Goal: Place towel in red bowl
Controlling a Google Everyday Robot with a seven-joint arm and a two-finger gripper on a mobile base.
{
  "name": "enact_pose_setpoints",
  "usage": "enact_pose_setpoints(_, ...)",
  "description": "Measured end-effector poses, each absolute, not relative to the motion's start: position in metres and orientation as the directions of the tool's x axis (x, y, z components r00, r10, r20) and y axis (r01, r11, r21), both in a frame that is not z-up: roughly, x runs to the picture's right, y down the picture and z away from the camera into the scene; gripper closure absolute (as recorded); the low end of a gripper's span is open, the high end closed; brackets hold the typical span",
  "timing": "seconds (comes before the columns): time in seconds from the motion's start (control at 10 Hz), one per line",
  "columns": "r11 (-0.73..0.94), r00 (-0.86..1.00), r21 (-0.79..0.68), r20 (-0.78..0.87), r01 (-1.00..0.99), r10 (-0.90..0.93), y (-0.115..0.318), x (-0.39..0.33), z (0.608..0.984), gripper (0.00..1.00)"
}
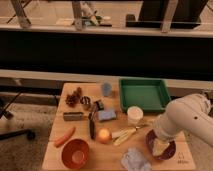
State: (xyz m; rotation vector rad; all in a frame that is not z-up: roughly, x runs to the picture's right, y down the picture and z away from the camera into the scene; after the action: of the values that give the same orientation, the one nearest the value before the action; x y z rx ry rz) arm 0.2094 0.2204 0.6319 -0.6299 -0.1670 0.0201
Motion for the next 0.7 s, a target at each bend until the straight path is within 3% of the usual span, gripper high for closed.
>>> enact_pose_setpoints(0.7,0.794,0.981,-0.606,0.176,0.046,0.078,0.256,0.187,0.651,0.2)
